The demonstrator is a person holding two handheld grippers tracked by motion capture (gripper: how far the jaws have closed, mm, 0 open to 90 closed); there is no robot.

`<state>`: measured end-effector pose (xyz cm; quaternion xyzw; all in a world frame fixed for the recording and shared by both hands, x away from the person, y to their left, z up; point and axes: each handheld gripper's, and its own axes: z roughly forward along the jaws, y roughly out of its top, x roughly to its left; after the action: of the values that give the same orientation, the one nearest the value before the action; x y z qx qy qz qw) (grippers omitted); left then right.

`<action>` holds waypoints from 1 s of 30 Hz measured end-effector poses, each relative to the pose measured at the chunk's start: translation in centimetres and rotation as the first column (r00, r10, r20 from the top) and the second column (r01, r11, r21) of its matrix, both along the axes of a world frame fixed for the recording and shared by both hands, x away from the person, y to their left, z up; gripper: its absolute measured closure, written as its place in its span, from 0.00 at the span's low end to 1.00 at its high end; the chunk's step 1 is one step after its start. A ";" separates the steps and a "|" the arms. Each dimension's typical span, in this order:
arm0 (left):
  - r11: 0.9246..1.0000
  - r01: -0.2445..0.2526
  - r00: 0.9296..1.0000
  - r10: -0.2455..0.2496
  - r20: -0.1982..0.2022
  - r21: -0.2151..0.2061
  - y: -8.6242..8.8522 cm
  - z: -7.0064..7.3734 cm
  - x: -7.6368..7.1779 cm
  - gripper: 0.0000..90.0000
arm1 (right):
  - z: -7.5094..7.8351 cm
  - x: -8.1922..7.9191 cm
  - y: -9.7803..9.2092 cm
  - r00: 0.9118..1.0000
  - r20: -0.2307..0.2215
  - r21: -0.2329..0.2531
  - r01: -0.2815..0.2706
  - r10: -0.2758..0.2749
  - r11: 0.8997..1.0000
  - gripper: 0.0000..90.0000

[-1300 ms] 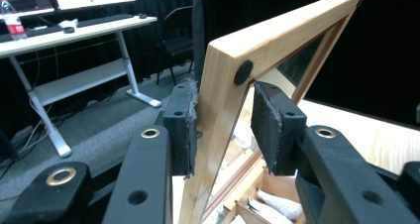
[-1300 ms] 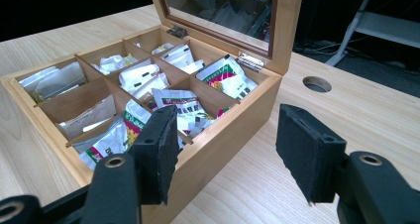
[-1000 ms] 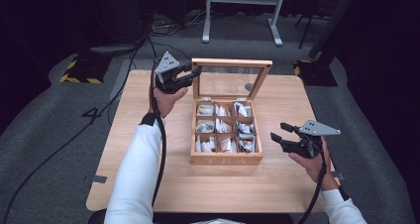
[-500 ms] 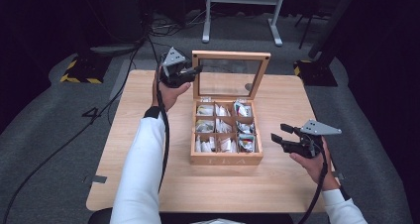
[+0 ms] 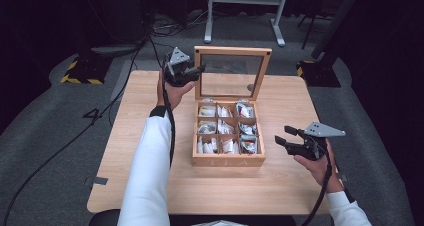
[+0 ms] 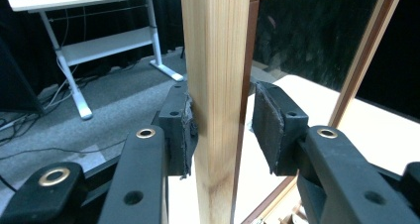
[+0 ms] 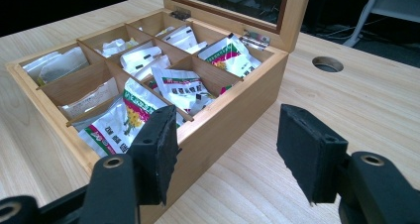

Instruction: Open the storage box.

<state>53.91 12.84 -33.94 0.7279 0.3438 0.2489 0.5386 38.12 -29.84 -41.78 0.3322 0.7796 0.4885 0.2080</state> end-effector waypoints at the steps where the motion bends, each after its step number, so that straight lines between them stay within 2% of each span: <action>1: 1.000 -0.002 1.000 0.002 -0.002 0.003 0.0 -0.1 0.1 0.67 | 0.0 0.0 0.0 1.000 0.000 -0.001 0.000 0.000 1.000 0.46; 4: 1.000 -0.007 1.000 0.007 -0.013 0.007 -0.2 -0.5 0.3 0.66 | -0.1 0.0 0.1 1.000 -0.012 0.004 -0.009 0.009 1.000 0.46; 7: 1.000 -0.003 1.000 0.003 -0.023 -0.016 -0.2 -1.0 0.4 0.63 | -0.2 0.0 0.3 1.000 -0.013 0.000 -0.011 0.011 1.000 0.45; 9: 1.000 -0.005 1.000 0.004 -0.025 -0.008 -0.3 -1.3 0.5 0.63 | -0.2 0.1 0.3 1.000 -0.014 -0.002 -0.010 0.010 1.000 0.45; 19: 0.998 -0.008 0.996 0.015 -0.092 0.069 -0.6 -3.7 0.9 0.63 | -0.4 0.1 0.4 1.000 -0.020 -0.014 -0.012 0.012 1.000 0.45; 30: 0.997 -0.006 0.991 0.017 -0.136 0.081 -0.4 -5.7 1.1 0.61 | -0.5 0.1 0.5 0.999 -0.029 -0.021 -0.015 0.015 1.000 0.44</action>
<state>54.96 12.46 -39.65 0.7622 0.3739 0.2149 0.4827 38.24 -29.30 -42.30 0.3311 0.7901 0.4768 0.1967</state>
